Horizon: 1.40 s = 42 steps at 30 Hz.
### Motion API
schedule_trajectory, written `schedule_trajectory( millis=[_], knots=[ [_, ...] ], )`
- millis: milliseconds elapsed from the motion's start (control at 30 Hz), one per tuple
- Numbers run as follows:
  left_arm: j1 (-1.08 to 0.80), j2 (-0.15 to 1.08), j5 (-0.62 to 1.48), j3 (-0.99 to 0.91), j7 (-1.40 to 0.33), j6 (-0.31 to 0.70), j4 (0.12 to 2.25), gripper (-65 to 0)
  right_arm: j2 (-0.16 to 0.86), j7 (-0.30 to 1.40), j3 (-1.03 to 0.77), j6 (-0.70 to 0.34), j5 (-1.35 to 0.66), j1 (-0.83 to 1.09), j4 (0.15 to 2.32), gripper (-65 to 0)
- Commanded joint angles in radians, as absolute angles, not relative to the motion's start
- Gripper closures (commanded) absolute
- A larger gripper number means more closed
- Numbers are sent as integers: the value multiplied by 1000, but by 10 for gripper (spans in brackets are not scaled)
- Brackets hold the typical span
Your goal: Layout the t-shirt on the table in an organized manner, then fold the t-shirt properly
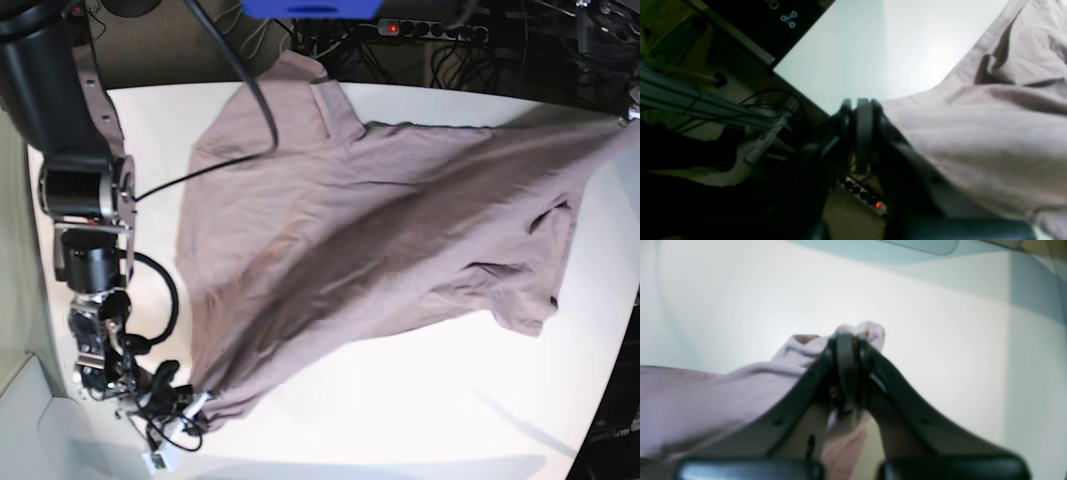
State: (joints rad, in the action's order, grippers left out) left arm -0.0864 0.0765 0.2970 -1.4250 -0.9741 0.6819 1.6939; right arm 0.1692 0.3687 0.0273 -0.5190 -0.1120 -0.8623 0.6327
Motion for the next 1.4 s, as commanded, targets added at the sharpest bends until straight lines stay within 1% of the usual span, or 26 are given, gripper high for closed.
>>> schedule_trajectory(
  millis=[0,233,400,433,500,567,667,700,733,767,833,933,1000,1100,1200,1267,1367],
  knots=[
    [-77,93,314,-1423,-952,684,1712,-2,168,340,25,-522,-127,-889,650,0],
    [-68,53,314,-1422,-952,684,1710,-2,171,332,22,-522,-127,-811,650,0],
    [-71,51,314,-1399,-952,684,1710,-2,193,315,27,-522,-127,-773,653,0],
    [-71,53,314,-1394,-952,684,1710,-2,193,318,27,-522,-127,-771,653,-14],
    [-71,53,314,-1394,-952,684,1710,-2,211,318,25,-522,-127,-768,656,-59],
    [-71,53,314,-1394,-952,684,1710,-2,228,321,25,-524,-127,-768,653,-123],
    [-71,54,314,-1394,-952,684,1710,-2,249,390,25,-532,-128,-768,657,-262],
    [-71,56,314,-1392,-952,684,1710,-2,254,414,21,-533,-131,-768,664,-297],
    [-71,56,314,-1392,-952,684,1710,-2,259,437,21,-545,-131,-768,685,-324],
    [-70,56,314,-1392,-952,684,1710,-2,269,464,19,-561,-133,-746,717,-337],
    [-67,58,314,-1392,-952,684,1710,-2,291,529,-18,-573,-133,-677,835,-340],
    [-65,58,314,-1392,-952,684,1710,-2,291,588,-116,-575,-133,-501,1109,-340],
    [-64,58,314,-1389,-952,684,1710,-2,274,608,-153,-572,-131,-380,1291,-341],
    [-64,59,314,-1354,-951,684,1710,-2,239,657,-159,-570,-128,-243,1472,-341],
    [-54,59,314,-1345,-951,684,1710,-2,220,707,-160,-570,-130,-147,1535,-341],
    [-44,59,314,-1345,-951,684,1710,-2,188,714,-160,-568,-128,-111,1532,-340],
    [-39,59,314,-1345,-951,684,1710,-2,177,716,-160,-568,-128,-73,1532,-340]
  ],
)
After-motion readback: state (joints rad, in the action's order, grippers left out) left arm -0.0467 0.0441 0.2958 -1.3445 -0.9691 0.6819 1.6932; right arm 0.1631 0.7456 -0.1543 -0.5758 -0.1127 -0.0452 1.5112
